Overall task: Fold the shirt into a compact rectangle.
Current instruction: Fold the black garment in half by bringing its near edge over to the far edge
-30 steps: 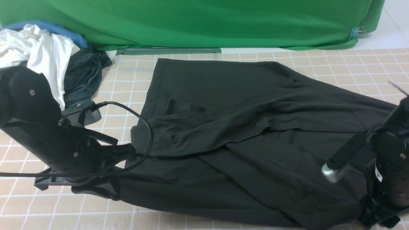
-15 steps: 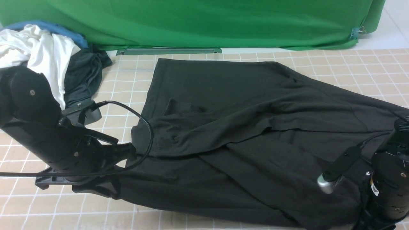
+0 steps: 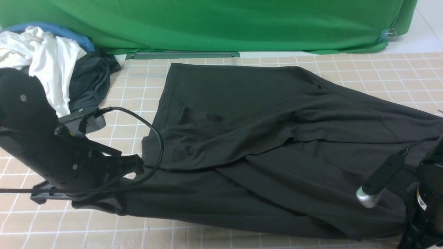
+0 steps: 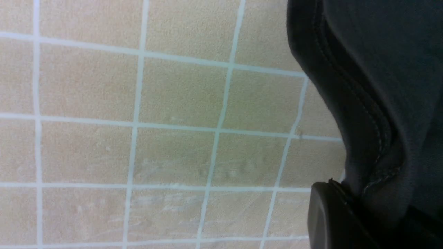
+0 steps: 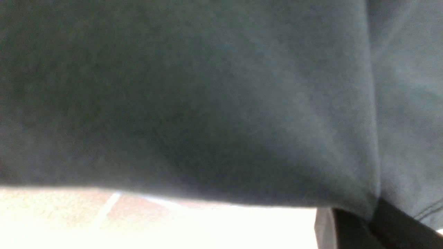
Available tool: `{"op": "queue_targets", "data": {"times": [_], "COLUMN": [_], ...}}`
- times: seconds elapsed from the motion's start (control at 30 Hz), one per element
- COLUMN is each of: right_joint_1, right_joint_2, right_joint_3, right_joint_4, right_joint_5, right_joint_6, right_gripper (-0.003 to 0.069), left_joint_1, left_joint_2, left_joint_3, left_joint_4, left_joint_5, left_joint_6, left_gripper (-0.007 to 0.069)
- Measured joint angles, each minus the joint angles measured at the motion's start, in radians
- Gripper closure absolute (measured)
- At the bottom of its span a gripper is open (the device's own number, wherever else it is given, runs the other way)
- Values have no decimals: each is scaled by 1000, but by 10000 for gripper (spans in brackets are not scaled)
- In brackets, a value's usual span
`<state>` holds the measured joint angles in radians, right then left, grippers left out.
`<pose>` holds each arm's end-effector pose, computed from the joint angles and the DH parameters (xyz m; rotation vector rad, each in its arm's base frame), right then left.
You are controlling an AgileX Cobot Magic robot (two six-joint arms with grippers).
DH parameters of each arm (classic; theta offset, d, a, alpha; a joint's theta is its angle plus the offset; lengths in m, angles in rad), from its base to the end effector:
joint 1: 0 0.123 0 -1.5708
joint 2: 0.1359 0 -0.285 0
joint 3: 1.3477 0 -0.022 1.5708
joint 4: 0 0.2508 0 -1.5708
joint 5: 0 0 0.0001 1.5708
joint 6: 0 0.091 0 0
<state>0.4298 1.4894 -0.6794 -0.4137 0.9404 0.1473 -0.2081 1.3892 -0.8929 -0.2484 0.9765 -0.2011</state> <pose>0.2067 0.0622 0.1722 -0.8312 2.9796 -0.5220 0.2343 -0.0684 0.2408 -0.1691 2.9775 -0.3766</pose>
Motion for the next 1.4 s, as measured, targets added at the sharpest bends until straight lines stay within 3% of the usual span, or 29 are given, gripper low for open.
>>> {"op": "queue_targets", "data": {"times": [0.27, 0.43, 0.87, 1.4], "right_joint_1": [-120, -222, -282, -355], "right_joint_2": [16, 135, 430, 651], "right_joint_3": [-162, -368, -805, -909], "right_joint_4": [-1, 4, 15, 31], "right_joint_5": [-29, -38, -56, -286], "right_joint_6": [-54, -87, -121, -21], "right_gripper": [617, 620, 620, 604], "left_joint_1": [0, 1, 101, 120], "left_joint_2": [67, 236, 609, 872], "left_joint_3": [-165, -337, -843, -950], "left_joint_4": [-23, -42, -86, -151], "left_joint_5": [-9, -47, -79, -407], "left_joint_6": [-6, -7, -56, -49], "left_gripper": [594, 594, 594, 594]}}
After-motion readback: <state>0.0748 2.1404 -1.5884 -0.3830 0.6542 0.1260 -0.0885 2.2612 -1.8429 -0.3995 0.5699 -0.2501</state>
